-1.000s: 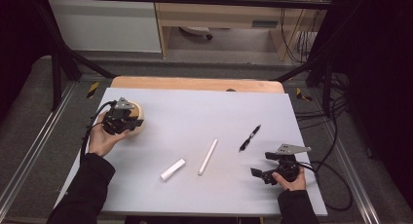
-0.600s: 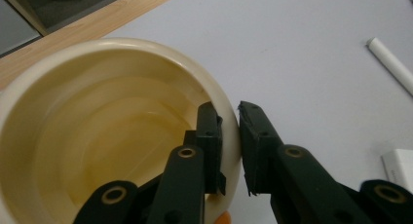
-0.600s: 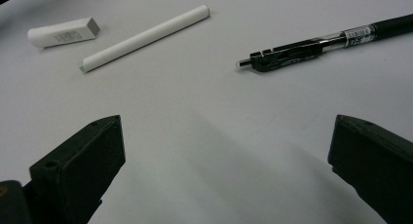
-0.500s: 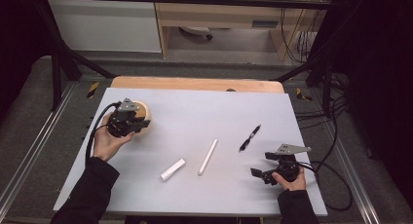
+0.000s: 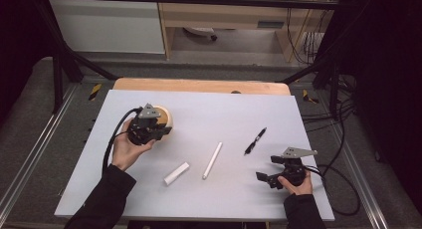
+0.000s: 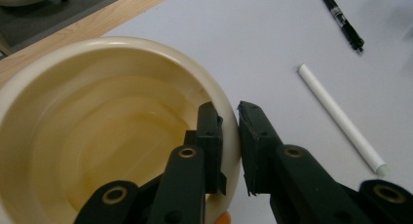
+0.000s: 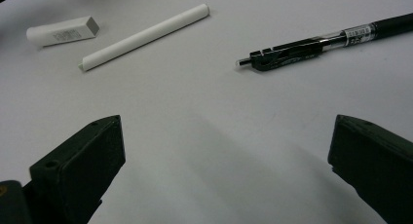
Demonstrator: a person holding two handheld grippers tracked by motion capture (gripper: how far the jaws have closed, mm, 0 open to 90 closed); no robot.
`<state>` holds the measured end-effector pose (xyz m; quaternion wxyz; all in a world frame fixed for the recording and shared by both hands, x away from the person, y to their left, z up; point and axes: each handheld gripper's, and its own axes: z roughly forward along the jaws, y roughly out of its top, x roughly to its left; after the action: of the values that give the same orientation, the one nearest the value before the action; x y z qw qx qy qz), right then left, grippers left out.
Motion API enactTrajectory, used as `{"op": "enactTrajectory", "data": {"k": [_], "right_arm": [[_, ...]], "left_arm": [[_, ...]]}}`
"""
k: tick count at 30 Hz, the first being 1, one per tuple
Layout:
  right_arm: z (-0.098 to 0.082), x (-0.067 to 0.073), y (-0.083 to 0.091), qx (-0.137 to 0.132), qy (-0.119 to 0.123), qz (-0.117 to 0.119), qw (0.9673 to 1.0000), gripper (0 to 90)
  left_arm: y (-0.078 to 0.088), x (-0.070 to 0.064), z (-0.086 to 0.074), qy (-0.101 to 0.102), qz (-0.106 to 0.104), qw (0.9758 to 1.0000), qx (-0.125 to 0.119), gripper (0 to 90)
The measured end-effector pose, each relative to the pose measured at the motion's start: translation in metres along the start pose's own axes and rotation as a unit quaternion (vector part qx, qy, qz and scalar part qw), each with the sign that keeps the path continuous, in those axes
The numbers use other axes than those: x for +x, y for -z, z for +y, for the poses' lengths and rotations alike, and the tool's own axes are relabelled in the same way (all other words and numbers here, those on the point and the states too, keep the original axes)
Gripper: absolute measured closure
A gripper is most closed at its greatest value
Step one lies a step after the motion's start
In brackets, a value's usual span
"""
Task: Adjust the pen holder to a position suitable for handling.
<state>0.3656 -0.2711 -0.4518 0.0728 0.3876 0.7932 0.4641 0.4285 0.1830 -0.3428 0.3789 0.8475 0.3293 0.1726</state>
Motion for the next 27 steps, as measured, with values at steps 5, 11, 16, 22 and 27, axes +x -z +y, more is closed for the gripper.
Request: {"op": "enactTrajectory", "data": {"k": [5,11,16,22,27], "right_arm": [[0.0,0.0,0.0,0.002,0.0,0.001,1.0,0.7],[0.0,0.0,0.0,0.002,0.0,0.0,1.0,0.7],[0.0,0.0,0.0,0.002,0.001,0.0,1.0,0.7],[0.0,0.0,0.0,0.001,0.001,0.0,1.0,0.7],[0.0,0.0,0.0,0.002,0.001,0.001,1.0,0.7]], "left_arm": [[-0.008,-0.012,0.006,0.0,-0.018,0.9998,-0.005,79.6],[-0.021,-0.028,0.013,-0.005,-0.033,0.9995,-0.003,79.6],[-0.031,-0.038,0.018,-0.005,-0.04,0.9992,-0.001,79.7],[-0.042,-0.051,0.023,-0.006,-0.054,0.9985,0.004,79.7],[-0.051,-0.059,0.024,-0.01,-0.061,0.998,0.011,79.7]]}}
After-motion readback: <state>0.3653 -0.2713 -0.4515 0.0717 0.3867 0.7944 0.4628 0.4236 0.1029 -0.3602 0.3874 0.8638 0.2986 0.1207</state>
